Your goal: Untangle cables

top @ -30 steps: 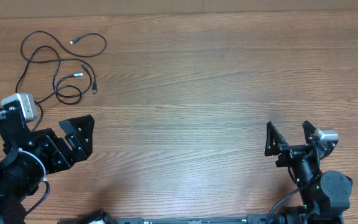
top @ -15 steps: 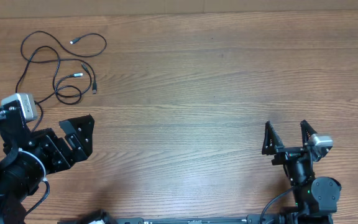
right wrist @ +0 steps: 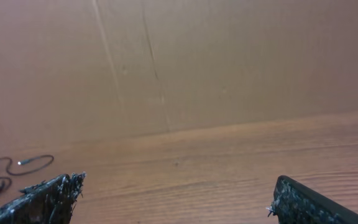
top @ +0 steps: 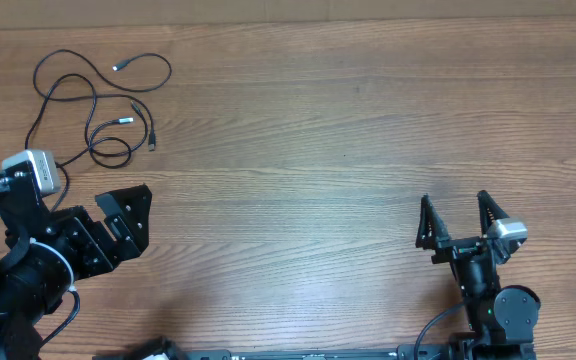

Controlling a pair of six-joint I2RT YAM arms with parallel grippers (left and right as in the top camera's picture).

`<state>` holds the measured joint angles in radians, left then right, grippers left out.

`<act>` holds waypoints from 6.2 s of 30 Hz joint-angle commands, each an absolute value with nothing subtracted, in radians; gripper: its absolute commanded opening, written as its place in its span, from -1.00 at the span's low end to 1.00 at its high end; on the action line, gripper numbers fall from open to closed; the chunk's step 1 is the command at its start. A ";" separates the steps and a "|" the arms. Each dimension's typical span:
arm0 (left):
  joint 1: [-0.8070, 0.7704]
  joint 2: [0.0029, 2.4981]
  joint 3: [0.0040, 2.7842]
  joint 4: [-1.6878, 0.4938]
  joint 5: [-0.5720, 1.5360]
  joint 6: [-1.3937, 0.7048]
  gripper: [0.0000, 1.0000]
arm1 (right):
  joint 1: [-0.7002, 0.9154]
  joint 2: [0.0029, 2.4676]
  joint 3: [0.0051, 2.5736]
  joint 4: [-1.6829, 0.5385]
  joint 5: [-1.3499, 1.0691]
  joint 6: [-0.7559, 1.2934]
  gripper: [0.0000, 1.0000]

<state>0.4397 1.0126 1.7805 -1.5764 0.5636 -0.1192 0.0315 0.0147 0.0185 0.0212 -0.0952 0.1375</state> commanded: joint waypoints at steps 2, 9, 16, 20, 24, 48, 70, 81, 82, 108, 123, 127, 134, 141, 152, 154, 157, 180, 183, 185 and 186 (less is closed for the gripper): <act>0.436 1.012 1.795 -1.574 0.566 -0.093 0.99 | 0.038 0.002 0.007 -0.043 -0.067 0.095 1.00; 0.436 1.012 1.795 -1.574 0.566 -0.093 0.98 | 0.037 0.003 0.008 -0.085 -0.042 0.095 1.00; 0.436 1.012 1.795 -1.574 0.566 -0.093 0.99 | 0.037 0.003 0.008 -0.085 -0.042 -0.007 1.00; 0.436 1.012 1.795 -1.574 0.565 -0.093 0.99 | 0.035 0.003 0.009 -0.089 -0.012 -0.067 1.00; 0.436 1.012 1.795 -1.574 0.565 -0.093 0.99 | 0.011 0.003 0.009 -0.089 -0.012 -0.070 1.00; 0.436 1.012 1.795 -1.574 0.566 -0.093 0.99 | 0.020 0.003 0.009 -0.089 -0.019 -0.075 1.00; 0.436 1.012 1.795 -1.574 0.566 -0.093 0.99 | 0.019 0.003 0.009 -0.084 -0.020 -0.076 1.00; 0.436 1.012 1.795 -1.574 0.566 -0.093 0.99 | 0.019 0.003 0.009 -0.084 -0.020 -0.076 1.00; 0.436 1.012 1.795 -1.574 0.565 -0.093 1.00 | 0.019 0.003 0.009 -0.084 -0.020 -0.076 1.00; 0.436 1.012 1.795 -1.574 0.566 -0.093 0.99 | 0.019 0.003 0.009 -0.084 -0.020 -0.076 1.00; 0.436 1.012 1.795 -1.574 0.566 -0.093 0.99 | 0.019 0.003 0.009 -0.084 -0.020 -0.076 1.00; 0.436 1.012 1.795 -1.574 0.566 -0.093 1.00 | 0.019 0.003 0.009 -0.084 -0.020 -0.076 1.00; 0.436 1.012 1.795 -1.574 0.566 -0.093 0.99 | 0.019 0.003 0.009 -0.084 -0.020 -0.076 1.00; 0.436 1.012 1.795 -1.574 0.566 -0.093 0.99 | 0.019 0.003 0.009 -0.084 -0.020 -0.076 1.00; 0.436 1.012 1.795 -1.648 0.422 -0.090 0.99 | 0.019 0.003 0.009 -0.084 -0.020 -0.076 1.00; 0.436 1.012 1.795 -1.650 0.417 -0.090 0.99 | 0.019 0.003 0.009 -0.084 -0.020 -0.076 1.00; 0.436 1.013 1.795 -1.650 0.420 -0.094 0.99 | 0.019 0.003 0.009 -0.084 -0.020 -0.076 1.00; 0.230 0.636 0.989 -1.039 0.465 -0.004 0.99 | 0.019 0.003 0.009 -0.084 -0.020 -0.076 1.00; 0.228 0.554 0.863 -1.037 0.463 -0.003 0.99 | 0.019 0.003 0.009 -0.084 -0.020 -0.076 1.00; 0.228 0.505 0.797 -1.007 0.442 -0.003 0.99 | 0.019 0.003 0.009 -0.084 -0.020 -0.076 1.00; 0.226 0.478 0.765 -0.987 0.433 -0.003 0.99 | 0.019 0.003 0.009 -0.084 -0.020 -0.076 1.00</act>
<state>0.2352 0.5522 0.8505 -1.0260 0.4435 -0.0185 0.0151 0.0147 0.0185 -0.0898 -0.0219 -0.0811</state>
